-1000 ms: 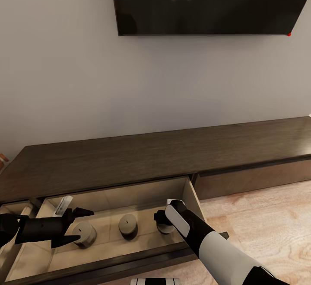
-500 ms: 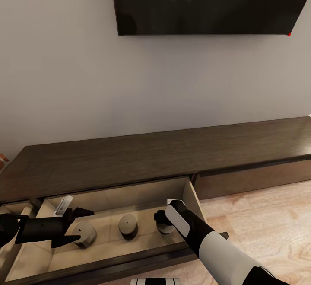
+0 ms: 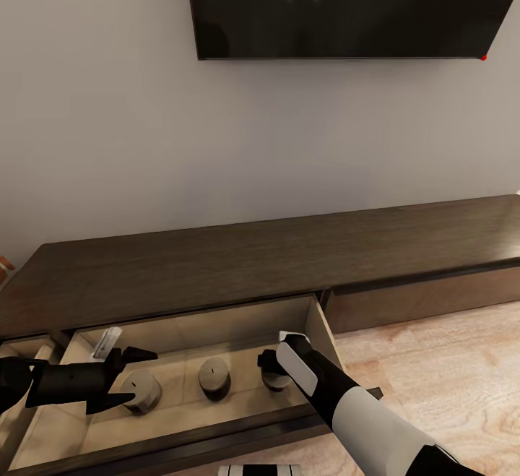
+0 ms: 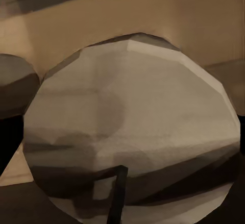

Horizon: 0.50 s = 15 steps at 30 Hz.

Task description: Place each of the two pumpkins and all three candles from the living room inside a cabinet in the living room (use any cabinet), then make sure every cabinet is closed, and position the cauldron so it is next to a table in the living room.

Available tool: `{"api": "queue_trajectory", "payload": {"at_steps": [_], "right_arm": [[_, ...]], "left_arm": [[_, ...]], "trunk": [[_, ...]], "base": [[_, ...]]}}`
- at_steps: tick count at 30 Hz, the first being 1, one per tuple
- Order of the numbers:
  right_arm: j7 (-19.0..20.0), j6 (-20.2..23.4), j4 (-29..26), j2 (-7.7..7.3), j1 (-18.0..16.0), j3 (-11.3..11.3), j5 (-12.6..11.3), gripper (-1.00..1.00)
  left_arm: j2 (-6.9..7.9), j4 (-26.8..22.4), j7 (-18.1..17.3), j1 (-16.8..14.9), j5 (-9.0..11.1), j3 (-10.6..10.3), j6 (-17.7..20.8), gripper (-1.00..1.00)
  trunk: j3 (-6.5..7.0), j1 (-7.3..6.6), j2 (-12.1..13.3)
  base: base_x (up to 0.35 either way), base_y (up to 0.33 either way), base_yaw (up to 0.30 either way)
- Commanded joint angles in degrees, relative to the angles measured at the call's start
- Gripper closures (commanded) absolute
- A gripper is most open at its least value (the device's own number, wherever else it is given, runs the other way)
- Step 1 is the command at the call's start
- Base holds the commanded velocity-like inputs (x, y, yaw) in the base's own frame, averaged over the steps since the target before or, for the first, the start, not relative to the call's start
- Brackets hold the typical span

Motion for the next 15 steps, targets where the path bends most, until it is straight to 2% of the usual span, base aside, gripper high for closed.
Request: {"api": "queue_trajectory", "payload": {"at_steps": [1,6,15], "right_arm": [[-0.51,-0.75,-0.13,-0.06,-0.05,0.32,-0.51,-1.0],[-0.58,-5.54,0.02,-0.1,-0.04,2.59,-0.49,-1.0],[-0.6,-5.99,0.13,-0.11,-0.05,3.09,-0.57,-1.0]], "left_arm": [[-0.01,-0.02,0.6,-0.04,0.51,0.06,0.15,-1.0],[0.02,-0.02,0.6,-0.04,0.51,0.06,0.15,-1.0],[0.01,-0.02,0.6,-0.04,0.51,0.06,0.15,-1.0]], "trunk": [[-0.05,-0.01,-0.02],[-0.05,-0.01,-0.02],[-0.05,-0.01,-0.02]], "base": [[0.0,0.0,0.0],[0.0,0.0,0.0],[0.0,0.0,0.0]]}}
